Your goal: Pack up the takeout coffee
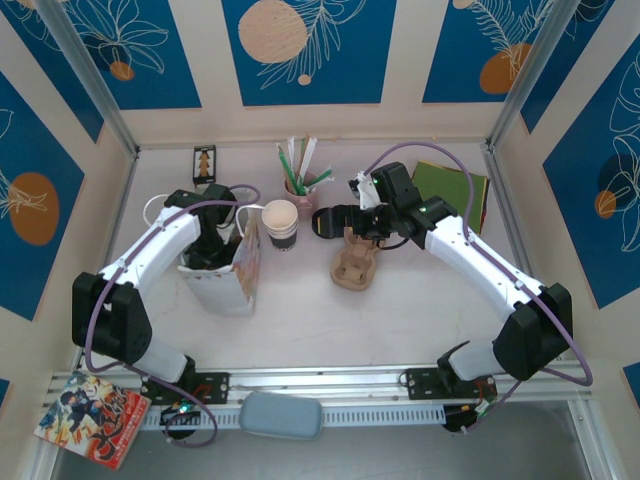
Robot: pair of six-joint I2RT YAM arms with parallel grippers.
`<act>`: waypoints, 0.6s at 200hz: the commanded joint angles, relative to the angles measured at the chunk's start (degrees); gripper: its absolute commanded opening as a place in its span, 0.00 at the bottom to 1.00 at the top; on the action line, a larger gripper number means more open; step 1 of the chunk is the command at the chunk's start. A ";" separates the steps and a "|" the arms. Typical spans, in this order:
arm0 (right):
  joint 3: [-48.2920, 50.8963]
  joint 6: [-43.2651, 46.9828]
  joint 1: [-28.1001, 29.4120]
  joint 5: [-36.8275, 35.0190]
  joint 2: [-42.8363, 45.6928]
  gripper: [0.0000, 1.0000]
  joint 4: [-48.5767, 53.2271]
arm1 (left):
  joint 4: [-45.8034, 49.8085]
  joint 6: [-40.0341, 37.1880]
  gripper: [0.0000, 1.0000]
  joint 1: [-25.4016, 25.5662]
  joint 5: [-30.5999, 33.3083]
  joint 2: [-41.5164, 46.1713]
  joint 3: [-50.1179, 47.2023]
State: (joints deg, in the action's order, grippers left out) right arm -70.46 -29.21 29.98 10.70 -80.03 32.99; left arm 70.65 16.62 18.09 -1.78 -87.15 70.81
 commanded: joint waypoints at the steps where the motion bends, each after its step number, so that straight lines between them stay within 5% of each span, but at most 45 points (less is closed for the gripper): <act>1: -0.47 -0.52 0.04 0.99 0.14 0.99 0.11 | -3.62 0.74 0.78 -1.48 4.87 -3.15 -3.94; 120: -0.09 -0.61 0.26 0.92 0.45 0.99 0.05 | -3.15 0.97 0.79 -1.47 4.94 -2.23 -4.07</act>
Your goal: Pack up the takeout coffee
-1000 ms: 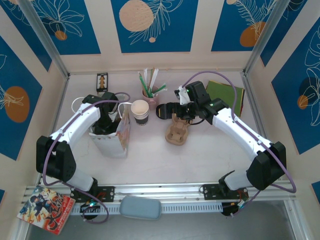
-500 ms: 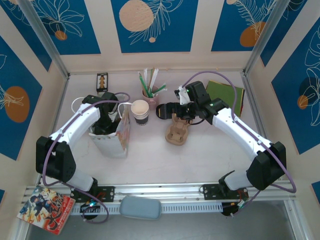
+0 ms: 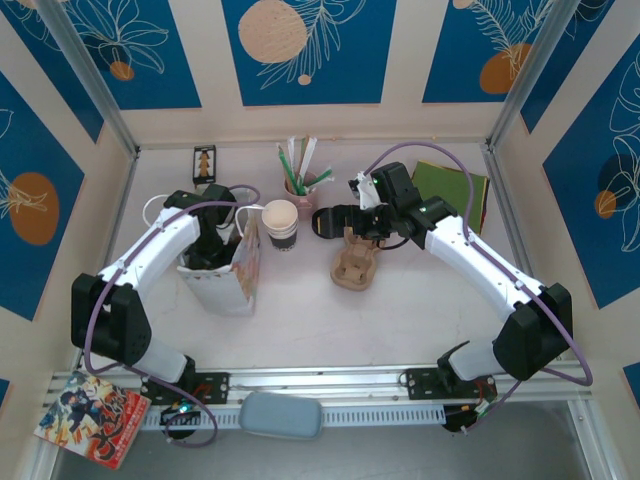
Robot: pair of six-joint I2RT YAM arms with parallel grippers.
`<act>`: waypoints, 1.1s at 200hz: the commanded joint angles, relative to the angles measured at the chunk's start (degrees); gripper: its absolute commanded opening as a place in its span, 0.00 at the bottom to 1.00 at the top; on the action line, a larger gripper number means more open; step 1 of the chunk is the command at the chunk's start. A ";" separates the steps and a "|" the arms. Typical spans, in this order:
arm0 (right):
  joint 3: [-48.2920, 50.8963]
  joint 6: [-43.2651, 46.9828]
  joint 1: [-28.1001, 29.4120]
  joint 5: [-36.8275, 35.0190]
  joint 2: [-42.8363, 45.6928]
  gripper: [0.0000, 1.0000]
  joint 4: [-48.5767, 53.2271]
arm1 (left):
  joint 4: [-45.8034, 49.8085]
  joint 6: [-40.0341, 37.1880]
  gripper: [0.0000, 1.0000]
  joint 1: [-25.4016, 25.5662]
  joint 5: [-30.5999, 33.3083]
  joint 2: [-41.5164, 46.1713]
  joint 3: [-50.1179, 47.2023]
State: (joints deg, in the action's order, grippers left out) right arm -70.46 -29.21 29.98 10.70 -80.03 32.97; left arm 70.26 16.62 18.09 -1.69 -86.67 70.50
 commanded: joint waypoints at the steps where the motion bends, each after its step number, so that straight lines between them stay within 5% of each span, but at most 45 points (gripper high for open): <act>1: -0.07 -0.66 0.26 0.91 0.50 0.99 0.08 | -2.76 0.96 0.79 -1.47 4.86 -2.71 -3.78; 220: 0.06 -0.76 0.51 0.73 0.71 0.99 0.10 | -2.23 1.22 0.82 -1.43 4.86 -1.74 -3.97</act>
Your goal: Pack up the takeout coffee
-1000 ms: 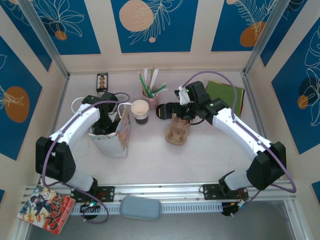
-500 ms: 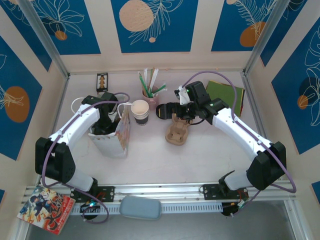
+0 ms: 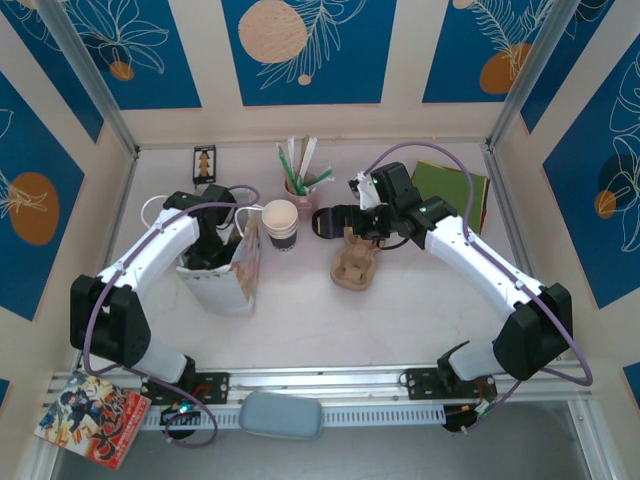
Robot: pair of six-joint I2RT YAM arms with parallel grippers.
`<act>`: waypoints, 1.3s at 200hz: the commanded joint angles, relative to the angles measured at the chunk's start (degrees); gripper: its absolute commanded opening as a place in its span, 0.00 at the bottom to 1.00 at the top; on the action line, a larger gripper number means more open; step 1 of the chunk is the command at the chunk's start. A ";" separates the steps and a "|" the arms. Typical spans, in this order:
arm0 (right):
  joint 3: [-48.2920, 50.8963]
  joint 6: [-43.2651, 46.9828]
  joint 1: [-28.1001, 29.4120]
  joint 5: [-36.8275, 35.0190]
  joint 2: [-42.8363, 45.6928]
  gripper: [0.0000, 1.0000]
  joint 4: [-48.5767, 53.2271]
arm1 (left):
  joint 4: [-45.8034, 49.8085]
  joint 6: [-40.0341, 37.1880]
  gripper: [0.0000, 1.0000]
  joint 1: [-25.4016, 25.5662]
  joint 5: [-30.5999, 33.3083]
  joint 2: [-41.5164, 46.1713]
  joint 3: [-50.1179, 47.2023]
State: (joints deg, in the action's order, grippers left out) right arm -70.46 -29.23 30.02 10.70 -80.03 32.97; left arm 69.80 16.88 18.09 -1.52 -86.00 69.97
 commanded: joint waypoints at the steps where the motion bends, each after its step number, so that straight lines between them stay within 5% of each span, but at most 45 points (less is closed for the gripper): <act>1: 0.10 -0.74 0.52 0.73 0.69 0.99 0.09 | -1.77 0.96 0.82 -1.50 4.64 -2.42 -3.44; 260: 0.01 -0.66 0.57 0.78 0.57 0.99 0.06 | -1.33 1.22 0.85 -1.47 4.42 -1.81 -3.06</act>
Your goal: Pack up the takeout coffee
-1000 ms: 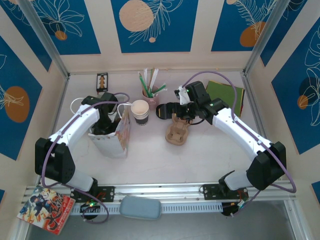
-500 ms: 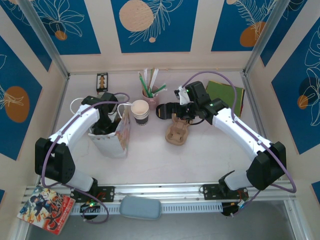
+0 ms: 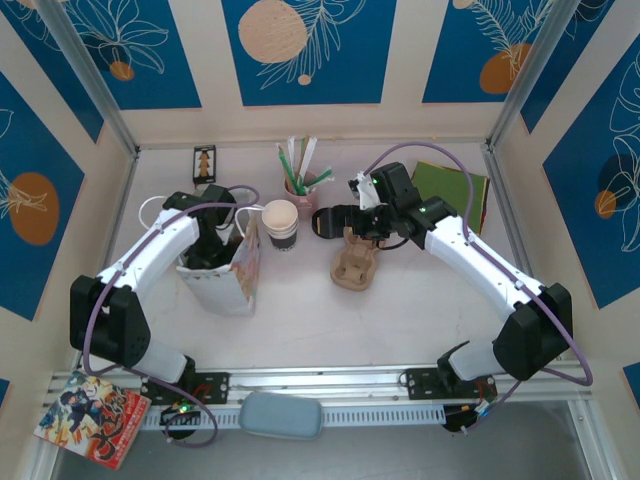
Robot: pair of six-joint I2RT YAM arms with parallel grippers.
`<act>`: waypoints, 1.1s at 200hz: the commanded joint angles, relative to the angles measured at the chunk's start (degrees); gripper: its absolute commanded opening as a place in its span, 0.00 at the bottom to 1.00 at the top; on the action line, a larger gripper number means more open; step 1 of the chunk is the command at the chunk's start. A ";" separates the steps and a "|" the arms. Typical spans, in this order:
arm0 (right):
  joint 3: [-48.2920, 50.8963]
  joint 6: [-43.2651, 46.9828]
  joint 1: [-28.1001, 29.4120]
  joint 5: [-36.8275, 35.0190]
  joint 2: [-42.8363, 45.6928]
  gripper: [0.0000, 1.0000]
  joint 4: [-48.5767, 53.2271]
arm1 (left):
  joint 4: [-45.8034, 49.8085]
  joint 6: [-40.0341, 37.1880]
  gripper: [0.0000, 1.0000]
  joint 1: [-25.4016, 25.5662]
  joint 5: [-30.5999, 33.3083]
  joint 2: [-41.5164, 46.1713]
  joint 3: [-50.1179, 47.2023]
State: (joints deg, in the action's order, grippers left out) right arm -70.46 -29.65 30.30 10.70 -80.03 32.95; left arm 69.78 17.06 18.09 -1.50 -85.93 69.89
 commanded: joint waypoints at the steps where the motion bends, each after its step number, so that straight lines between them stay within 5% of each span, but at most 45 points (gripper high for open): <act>1: -0.01 -0.24 0.28 0.75 0.53 0.99 0.09 | -1.31 1.05 0.85 -1.47 4.40 -1.87 -2.99; 220: 0.21 -0.32 0.28 0.62 0.67 0.99 0.10 | -0.87 1.48 0.85 -1.42 4.05 -0.78 -2.91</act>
State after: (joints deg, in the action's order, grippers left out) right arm -70.46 -29.65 30.30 10.70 -80.03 32.95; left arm 69.60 17.67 18.06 -1.43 -85.58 69.73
